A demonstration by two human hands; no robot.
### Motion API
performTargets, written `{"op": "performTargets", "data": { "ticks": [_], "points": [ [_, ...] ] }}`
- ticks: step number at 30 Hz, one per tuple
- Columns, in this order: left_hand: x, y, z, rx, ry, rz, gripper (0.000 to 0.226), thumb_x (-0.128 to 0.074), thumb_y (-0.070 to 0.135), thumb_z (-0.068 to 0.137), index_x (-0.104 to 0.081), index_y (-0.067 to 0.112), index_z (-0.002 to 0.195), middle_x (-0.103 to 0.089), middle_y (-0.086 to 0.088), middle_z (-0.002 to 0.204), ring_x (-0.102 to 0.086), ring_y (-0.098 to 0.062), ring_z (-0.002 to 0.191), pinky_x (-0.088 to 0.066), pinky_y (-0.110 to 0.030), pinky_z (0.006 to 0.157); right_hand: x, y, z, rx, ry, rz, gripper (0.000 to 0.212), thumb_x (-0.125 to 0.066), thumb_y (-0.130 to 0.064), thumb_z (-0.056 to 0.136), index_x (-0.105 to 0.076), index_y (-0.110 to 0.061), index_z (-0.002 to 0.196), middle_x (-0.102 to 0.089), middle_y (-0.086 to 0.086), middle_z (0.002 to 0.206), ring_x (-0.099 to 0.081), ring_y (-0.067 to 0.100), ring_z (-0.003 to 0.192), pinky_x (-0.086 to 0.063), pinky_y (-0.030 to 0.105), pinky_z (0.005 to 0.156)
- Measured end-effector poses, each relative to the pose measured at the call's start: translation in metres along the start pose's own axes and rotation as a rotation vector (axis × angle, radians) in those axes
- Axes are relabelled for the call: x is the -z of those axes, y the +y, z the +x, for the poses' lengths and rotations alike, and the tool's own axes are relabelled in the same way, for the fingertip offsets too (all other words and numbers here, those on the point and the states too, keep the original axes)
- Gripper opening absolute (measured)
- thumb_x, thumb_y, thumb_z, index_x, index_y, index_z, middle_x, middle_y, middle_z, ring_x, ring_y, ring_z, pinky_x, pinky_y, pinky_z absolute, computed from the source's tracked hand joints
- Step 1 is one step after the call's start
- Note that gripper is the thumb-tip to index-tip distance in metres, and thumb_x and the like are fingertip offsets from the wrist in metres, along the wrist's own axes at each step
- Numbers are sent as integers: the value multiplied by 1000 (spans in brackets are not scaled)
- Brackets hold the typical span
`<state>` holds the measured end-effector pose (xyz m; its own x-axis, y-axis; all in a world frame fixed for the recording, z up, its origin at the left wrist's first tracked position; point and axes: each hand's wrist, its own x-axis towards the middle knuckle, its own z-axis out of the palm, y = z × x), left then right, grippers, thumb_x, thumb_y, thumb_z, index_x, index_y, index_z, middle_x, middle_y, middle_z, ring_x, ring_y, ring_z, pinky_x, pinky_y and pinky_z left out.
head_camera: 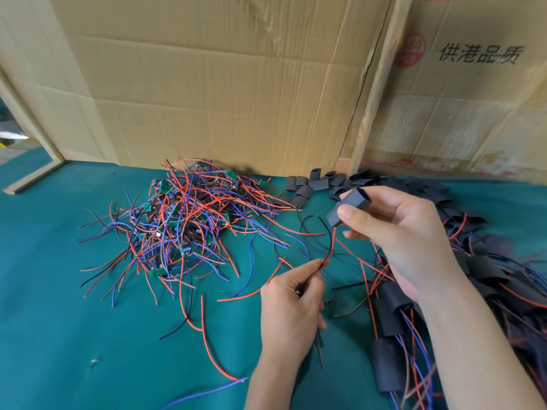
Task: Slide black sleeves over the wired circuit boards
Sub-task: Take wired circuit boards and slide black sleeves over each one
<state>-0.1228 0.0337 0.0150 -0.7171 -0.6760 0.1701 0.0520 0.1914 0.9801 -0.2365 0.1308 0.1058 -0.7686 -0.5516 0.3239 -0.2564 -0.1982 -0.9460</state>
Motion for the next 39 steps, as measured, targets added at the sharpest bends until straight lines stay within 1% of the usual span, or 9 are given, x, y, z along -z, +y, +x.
{"op": "performTargets", "data": {
  "ticks": [5, 9, 12, 15, 19, 22, 26, 35, 39],
  "points": [
    [-1, -1, -1, -19, 34, 7, 36, -58, 14, 94, -77, 44, 91, -57, -10, 49, -55, -11, 34, -46, -20, 49, -6, 6, 1, -82, 21, 143, 27, -81, -28, 71, -80, -13, 92, -76, 14, 92, -70, 26, 84, -60, 32, 71],
    [0, -2, 0, 12, 28, -38, 37, -58, 13, 94, -76, 44, 93, -57, -6, 49, -56, -15, 35, -43, -18, 46, -11, 14, 1, -193, 86, 306, 15, -77, -22, 74, -79, -14, 87, -76, 15, 91, -70, 31, 84, -63, 41, 78],
    [-1, -1, -1, 18, 6, -40, 21, -61, 19, 93, -75, 33, 86, -60, -4, 53, -61, -19, 41, -45, -20, 44, -12, 17, 1, -241, 76, 364, 14, -76, -22, 76, -78, -15, 88, -74, 14, 94, -70, 31, 87, -62, 48, 86],
    [-1, -1, -1, -34, -1, 0, 15, -66, 24, 95, -73, 24, 82, -67, -3, 59, -68, -16, 51, -54, -28, 53, -14, 19, 0, -253, 49, 378, 18, -75, -23, 77, -77, -15, 93, -75, 12, 97, -72, 32, 87, -62, 40, 76],
    [0, 1, -1, -38, -13, -58, 31, -63, 14, 98, -75, 43, 100, -72, 1, 72, -68, -17, 52, -51, -24, 53, -19, 22, 0, -238, 33, 390, 18, -76, -24, 77, -77, -15, 93, -75, 12, 98, -72, 34, 93, -63, 48, 83],
    [-2, 0, -1, -51, -37, -55, 41, -58, 22, 95, -66, 55, 118, -73, 4, 78, -67, -18, 48, -51, -23, 50, -20, 23, 0, -231, 42, 393, 20, -75, -23, 77, -76, -13, 95, -74, 13, 99, -70, 36, 96, -62, 49, 84],
    [-1, -2, -1, -47, -71, -11, 48, -47, 29, 92, -57, 67, 121, -68, 4, 71, -69, -17, 47, -51, -22, 48, -17, 24, 1, -189, 32, 314, 21, -76, -23, 77, -76, -12, 95, -75, 15, 97, -72, 35, 92, -62, 43, 76],
    [1, -6, -1, -66, -41, 61, 53, -42, 27, 90, -57, 73, 111, -58, 0, 41, -60, -11, 35, -48, -16, 46, -14, 21, 0, -123, -41, 187, 26, -78, -23, 75, -76, -7, 96, -69, 28, 106, -67, 34, 91, -62, 54, 82],
    [1, -4, -2, -75, -37, 94, 51, -43, 24, 86, -63, 63, 114, -58, -4, 41, -55, -7, 33, -46, -16, 45, -11, 23, 0, -92, -76, 102, 8, -78, -13, 84, -78, -14, 92, -74, 12, 94, -69, 27, 88, -63, 54, 80]
  ]
}}
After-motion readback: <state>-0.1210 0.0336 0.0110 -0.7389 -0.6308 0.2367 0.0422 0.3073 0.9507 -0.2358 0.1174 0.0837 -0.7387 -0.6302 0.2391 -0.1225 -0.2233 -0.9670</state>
